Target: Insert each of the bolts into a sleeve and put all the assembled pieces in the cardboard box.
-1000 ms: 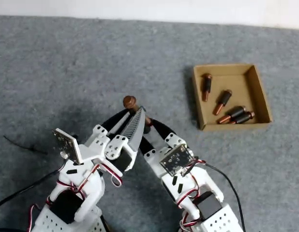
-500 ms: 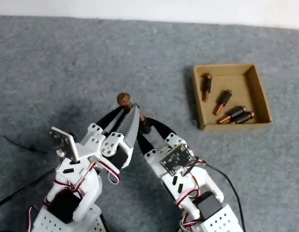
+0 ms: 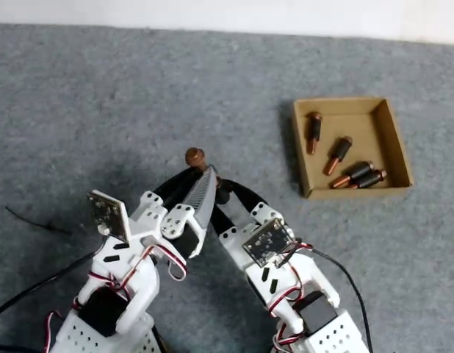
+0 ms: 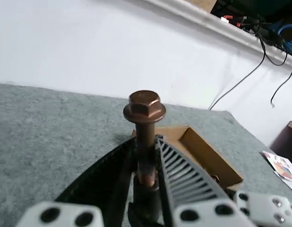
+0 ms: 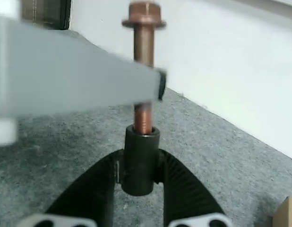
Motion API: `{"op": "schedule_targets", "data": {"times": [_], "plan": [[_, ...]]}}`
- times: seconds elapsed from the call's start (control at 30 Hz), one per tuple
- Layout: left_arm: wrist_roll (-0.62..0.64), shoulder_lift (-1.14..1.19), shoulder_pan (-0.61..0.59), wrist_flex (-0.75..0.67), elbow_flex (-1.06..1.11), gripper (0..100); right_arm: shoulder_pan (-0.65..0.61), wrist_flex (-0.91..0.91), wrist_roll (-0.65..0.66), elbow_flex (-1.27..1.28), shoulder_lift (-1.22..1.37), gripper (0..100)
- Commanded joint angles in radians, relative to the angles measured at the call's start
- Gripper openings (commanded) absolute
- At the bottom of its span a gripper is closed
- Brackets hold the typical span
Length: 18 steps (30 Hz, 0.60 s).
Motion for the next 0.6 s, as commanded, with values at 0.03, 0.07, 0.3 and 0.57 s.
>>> {"op": "schedule_targets", "data": {"times": [0.03, 0.07, 0.3, 0.57], "plan": [[0.000, -0.002, -0.013, -0.002, -0.002, 1, 0.015, 0.002, 0.006, 0.122, -0.019, 0.5], [0.000, -0.002, -0.013, -0.002, -0.002, 1, 0.015, 0.002, 0.006, 0.122, -0.019, 0.5], [-0.006, -0.002, -0.019, -0.002, 0.076, 1, 0.015, 0.002, 0.006, 0.122, -0.019, 0.5], [-0.072, -0.002, -0.019, -0.006, 0.134, 1, 0.015, 0.004, 0.006, 0.122, -0.019, 0.5]]}}
